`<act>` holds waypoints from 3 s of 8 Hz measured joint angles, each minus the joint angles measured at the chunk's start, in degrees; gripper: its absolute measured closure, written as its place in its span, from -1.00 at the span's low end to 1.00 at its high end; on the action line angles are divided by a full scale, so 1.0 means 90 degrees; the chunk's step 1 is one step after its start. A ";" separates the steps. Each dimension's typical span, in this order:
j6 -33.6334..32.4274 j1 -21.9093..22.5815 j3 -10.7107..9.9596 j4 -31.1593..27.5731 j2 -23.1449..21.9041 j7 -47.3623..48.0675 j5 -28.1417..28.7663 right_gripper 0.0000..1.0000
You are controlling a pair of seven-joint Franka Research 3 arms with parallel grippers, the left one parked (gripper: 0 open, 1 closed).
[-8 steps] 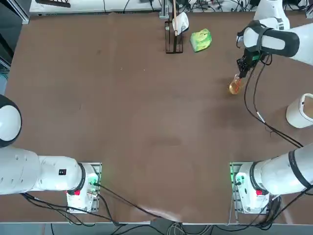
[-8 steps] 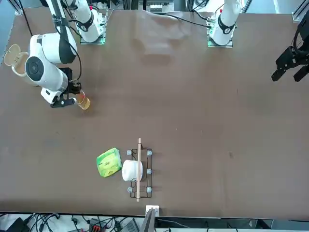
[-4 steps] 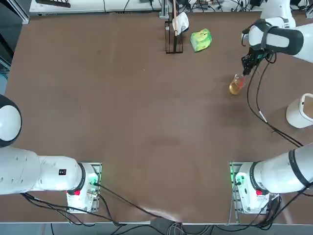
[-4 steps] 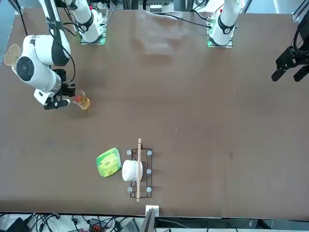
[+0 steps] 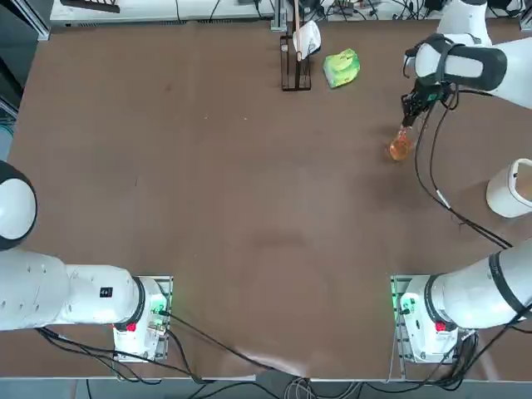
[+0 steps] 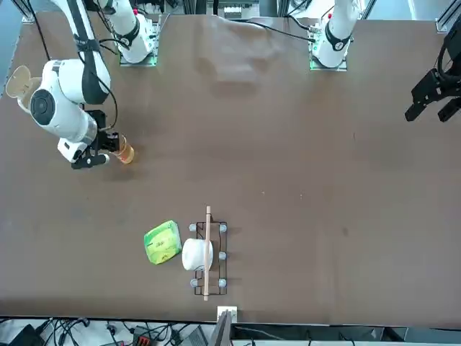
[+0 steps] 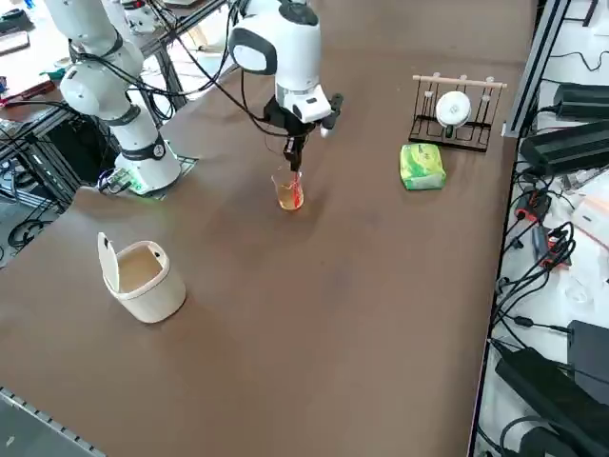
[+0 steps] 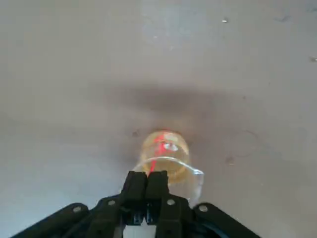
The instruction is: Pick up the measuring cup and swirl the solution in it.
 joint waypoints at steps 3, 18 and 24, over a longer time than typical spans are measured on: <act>-0.0202 0.0171 0.0010 -0.0015 -0.0007 0.0028 0.0034 0.96; 0.0187 0.0115 0.0048 0.0086 0.0123 0.0004 0.0116 0.96; -0.0420 0.0249 -0.0012 0.0082 0.0022 0.0222 0.0118 0.96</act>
